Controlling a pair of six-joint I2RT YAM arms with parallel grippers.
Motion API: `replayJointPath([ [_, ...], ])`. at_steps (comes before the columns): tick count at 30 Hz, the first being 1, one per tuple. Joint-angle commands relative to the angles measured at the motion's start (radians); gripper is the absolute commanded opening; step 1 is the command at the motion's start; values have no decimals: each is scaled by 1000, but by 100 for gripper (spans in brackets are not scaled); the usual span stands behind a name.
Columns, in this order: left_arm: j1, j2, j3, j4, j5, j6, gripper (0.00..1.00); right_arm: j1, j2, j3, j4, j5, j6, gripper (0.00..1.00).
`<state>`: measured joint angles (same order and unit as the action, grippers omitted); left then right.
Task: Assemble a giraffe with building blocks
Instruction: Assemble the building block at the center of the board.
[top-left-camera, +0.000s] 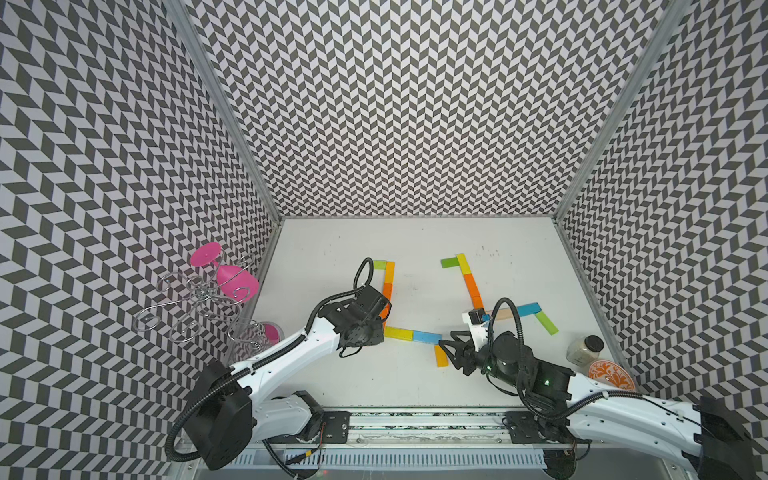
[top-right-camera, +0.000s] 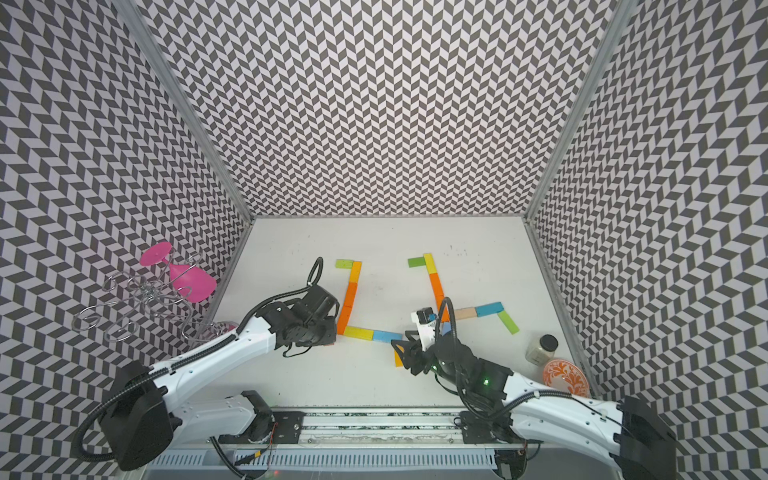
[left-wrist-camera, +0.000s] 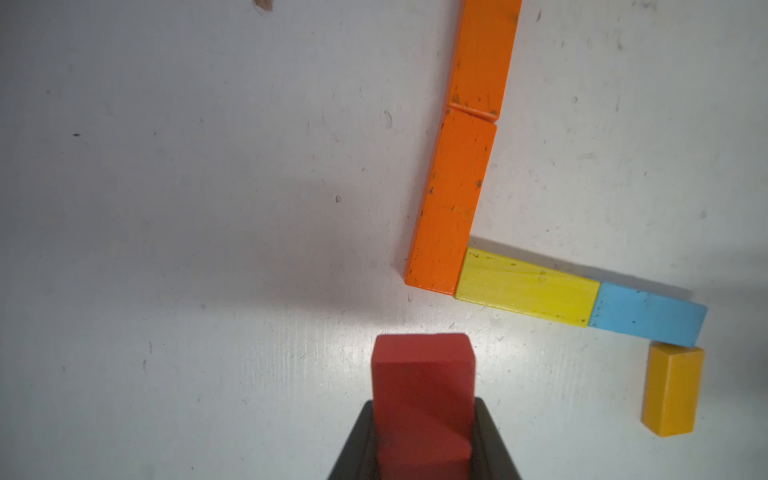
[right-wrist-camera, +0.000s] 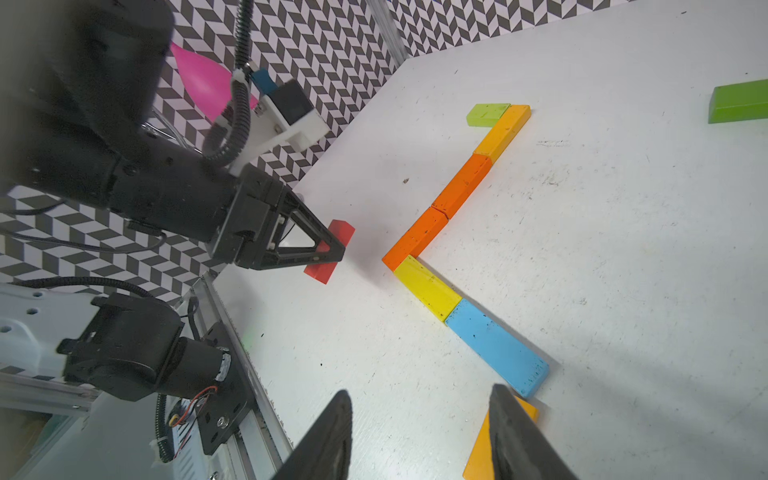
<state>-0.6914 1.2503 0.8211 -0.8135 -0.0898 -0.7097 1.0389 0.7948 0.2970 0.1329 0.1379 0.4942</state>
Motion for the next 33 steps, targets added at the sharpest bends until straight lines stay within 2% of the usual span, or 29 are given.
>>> replayJointPath([
  [1,4,21,12,-29,82,152,9,-2,-19,10,0,17,28,52],
  [4,1,34,54,-52,120,216,8,-2,-16,7,3,10,37,51],
  [11,13,148,161,-190,109,349,12,-2,18,21,8,11,37,51],
  [17,10,237,162,-196,76,340,12,-1,48,54,-32,9,37,51],
  [24,-8,258,120,-155,42,333,17,-2,51,53,-35,18,39,51],
  [33,-39,385,119,-126,26,331,17,-2,38,45,-33,15,46,51],
])
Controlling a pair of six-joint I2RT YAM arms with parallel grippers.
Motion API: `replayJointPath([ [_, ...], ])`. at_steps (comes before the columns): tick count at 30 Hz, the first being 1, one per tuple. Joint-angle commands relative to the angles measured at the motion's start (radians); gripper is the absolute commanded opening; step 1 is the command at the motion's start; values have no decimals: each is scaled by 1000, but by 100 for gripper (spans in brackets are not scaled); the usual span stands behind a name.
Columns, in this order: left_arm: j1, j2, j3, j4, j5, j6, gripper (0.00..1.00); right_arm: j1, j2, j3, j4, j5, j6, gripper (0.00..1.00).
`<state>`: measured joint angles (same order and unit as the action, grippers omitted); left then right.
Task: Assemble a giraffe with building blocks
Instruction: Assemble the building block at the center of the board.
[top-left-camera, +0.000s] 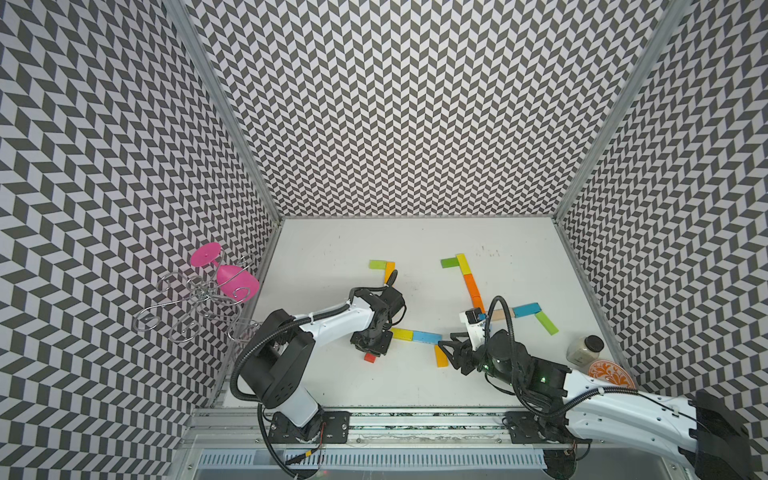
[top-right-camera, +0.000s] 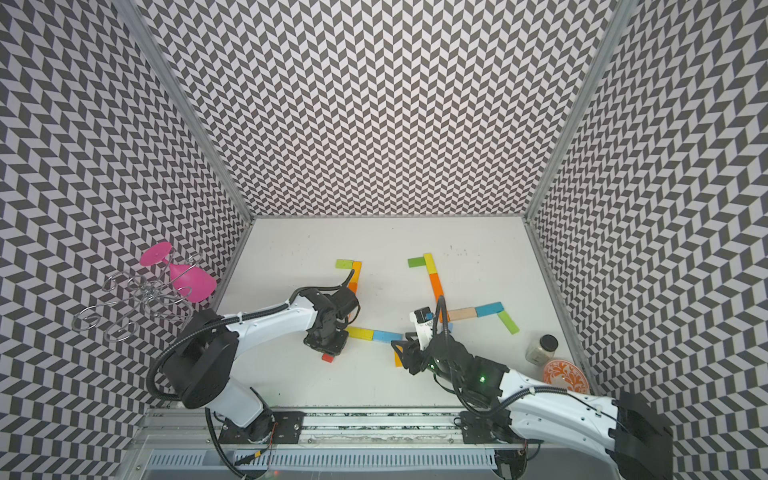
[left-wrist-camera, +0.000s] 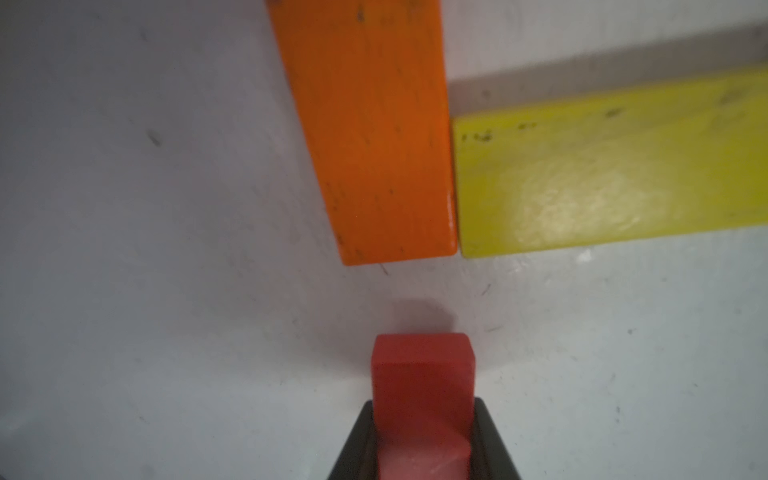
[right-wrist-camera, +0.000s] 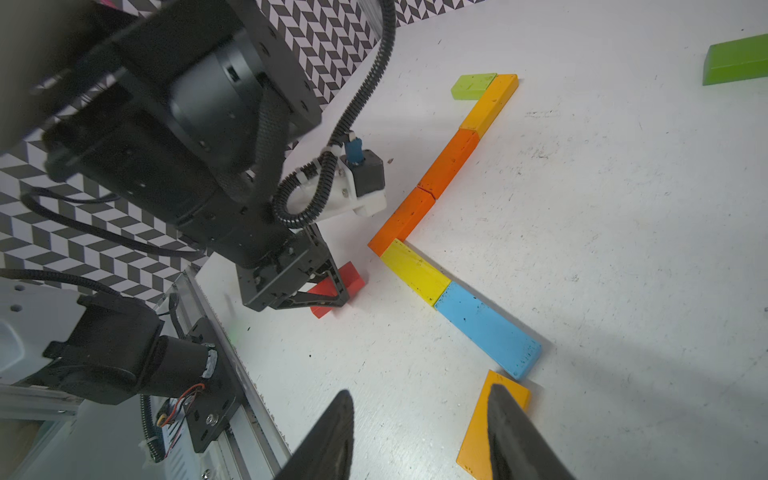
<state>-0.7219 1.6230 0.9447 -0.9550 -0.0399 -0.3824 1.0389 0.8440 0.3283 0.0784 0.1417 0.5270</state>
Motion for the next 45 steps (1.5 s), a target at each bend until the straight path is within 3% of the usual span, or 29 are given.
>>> replayJointPath([
  [1,-7,17,-6,16,-29,4,18,-3,-11,12,20,12,13,51],
  [4,-7,28,-3,14,-38,2,23,-2,-14,12,15,12,13,51],
  [9,-8,16,-3,12,-36,2,48,-2,-16,13,20,22,10,51],
  [14,-8,-7,-6,14,-26,4,62,-2,-10,14,21,22,10,51],
  [29,-11,40,19,18,-10,42,32,-3,-17,13,17,42,7,50],
  [45,28,59,52,33,-24,99,31,-2,18,20,26,45,15,50],
])
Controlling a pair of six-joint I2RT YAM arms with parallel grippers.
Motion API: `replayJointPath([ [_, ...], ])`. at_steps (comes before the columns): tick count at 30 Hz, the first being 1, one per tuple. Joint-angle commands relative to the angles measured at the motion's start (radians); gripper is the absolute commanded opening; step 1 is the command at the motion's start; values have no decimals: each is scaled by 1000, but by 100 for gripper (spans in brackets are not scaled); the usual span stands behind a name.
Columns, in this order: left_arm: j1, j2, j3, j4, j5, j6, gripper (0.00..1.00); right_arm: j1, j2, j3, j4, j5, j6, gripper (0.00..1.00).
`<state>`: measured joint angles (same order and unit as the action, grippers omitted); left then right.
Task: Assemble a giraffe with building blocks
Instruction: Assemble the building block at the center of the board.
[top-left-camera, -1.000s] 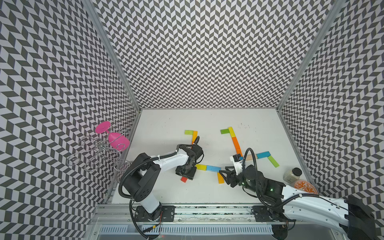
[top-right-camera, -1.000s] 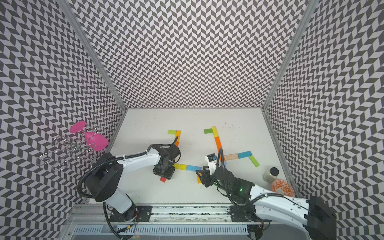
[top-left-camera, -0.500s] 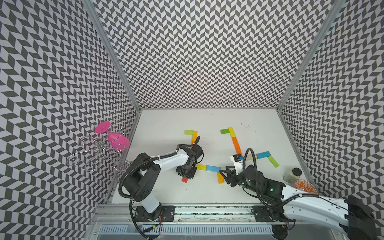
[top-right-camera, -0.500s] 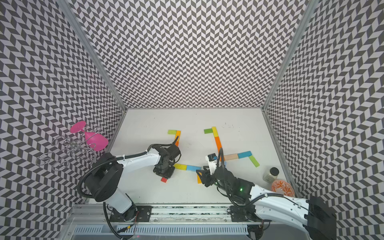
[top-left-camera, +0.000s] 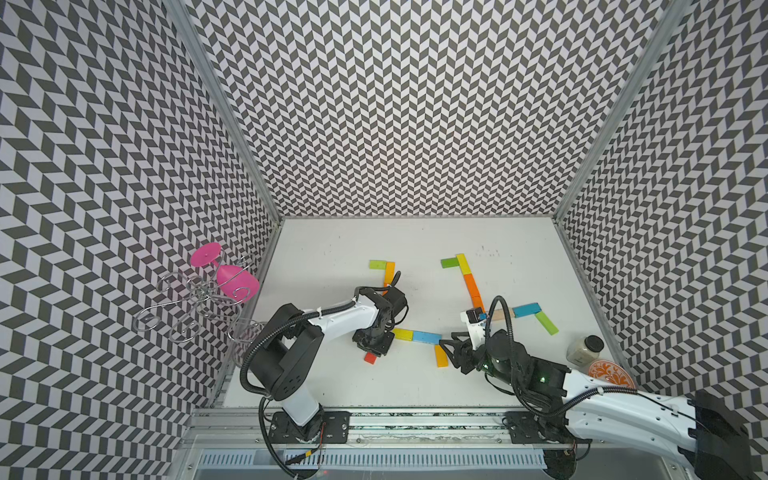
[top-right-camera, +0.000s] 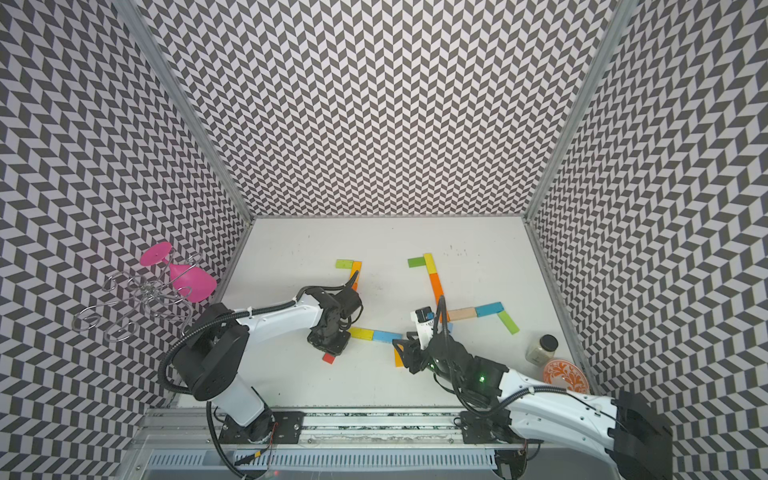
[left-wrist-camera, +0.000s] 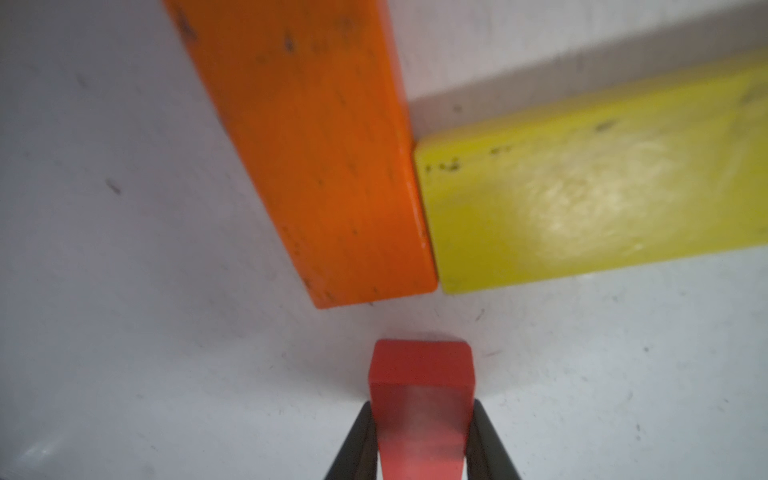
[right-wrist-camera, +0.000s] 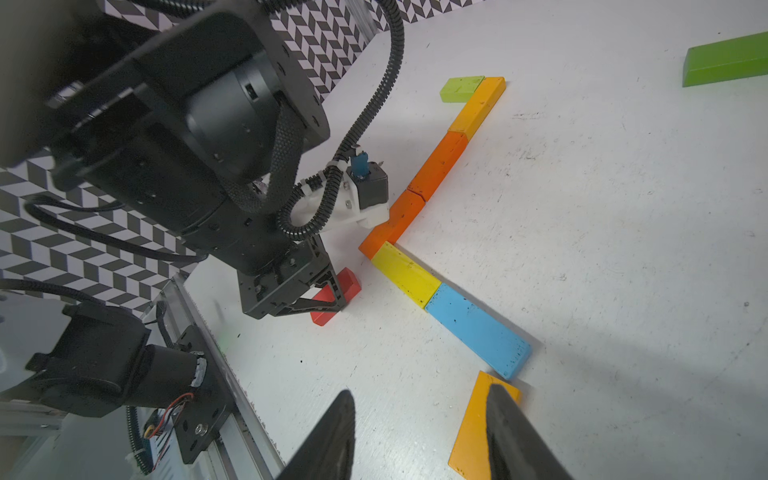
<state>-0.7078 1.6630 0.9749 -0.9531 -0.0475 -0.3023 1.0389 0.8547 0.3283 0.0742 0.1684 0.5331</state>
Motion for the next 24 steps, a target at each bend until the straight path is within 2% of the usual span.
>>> replayJointPath([
  [1,18,20,25,31,-21,20,31,-1,7,19,32,20,8,50],
  [24,42,42,50,55,1,51,38,-3,0,11,29,39,10,50],
])
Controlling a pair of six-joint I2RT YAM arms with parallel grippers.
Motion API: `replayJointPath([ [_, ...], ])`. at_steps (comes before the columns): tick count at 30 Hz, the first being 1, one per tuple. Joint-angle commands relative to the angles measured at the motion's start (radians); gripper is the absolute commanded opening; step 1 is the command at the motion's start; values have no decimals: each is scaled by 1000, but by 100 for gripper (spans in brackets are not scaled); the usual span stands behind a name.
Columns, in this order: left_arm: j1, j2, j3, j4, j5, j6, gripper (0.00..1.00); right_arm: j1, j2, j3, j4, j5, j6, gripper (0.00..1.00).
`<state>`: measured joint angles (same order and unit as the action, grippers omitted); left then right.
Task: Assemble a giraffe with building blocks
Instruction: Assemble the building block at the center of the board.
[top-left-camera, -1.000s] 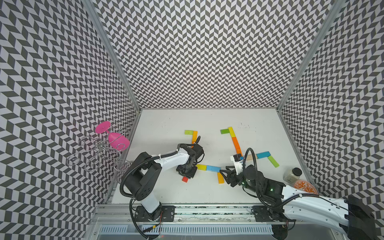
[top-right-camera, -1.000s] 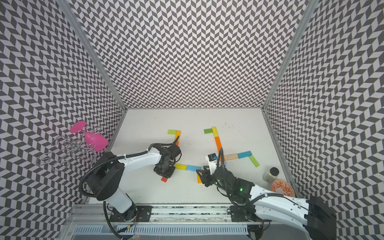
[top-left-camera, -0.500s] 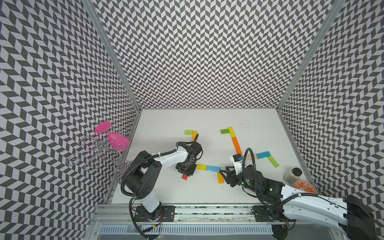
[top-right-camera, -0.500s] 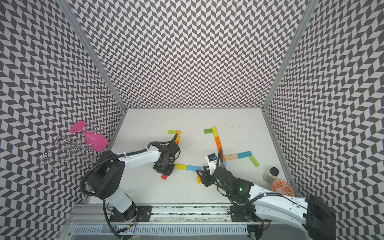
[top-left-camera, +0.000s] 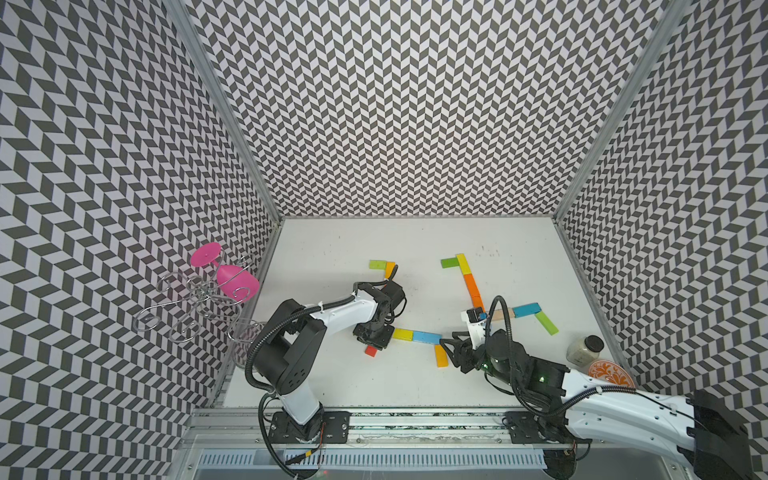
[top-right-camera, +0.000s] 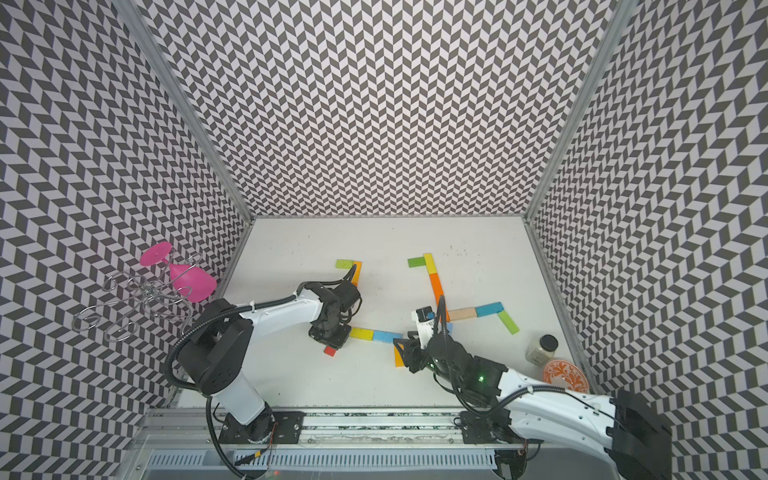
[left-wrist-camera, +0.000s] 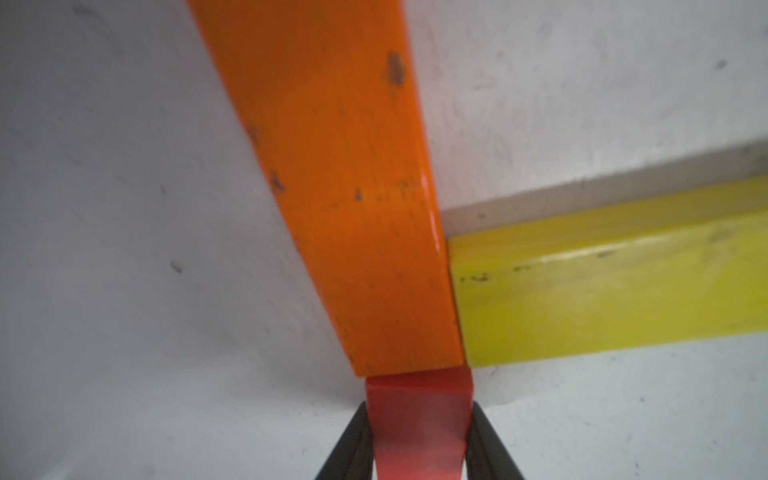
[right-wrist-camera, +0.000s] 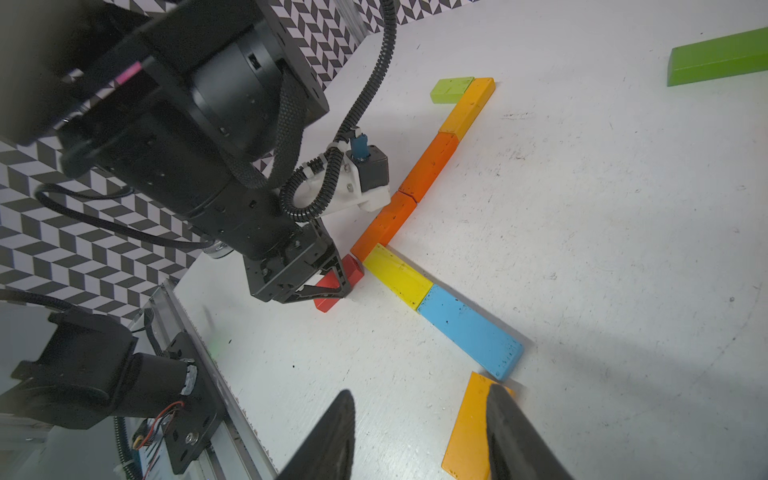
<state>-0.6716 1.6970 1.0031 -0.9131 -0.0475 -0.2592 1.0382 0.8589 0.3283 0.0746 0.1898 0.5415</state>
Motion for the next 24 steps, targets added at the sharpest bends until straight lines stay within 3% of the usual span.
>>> replayJointPath([
  [1,6,7,23,15,-1,8,40,-1,-4,11,28,19,2,50],
  [16,3,-42,52,-12,-15,0,58,-1,-3,11,26,22,5,50],
  [24,-6,-196,178,-109,-85,-27,74,-2,-20,57,-33,55,-19,50],
])
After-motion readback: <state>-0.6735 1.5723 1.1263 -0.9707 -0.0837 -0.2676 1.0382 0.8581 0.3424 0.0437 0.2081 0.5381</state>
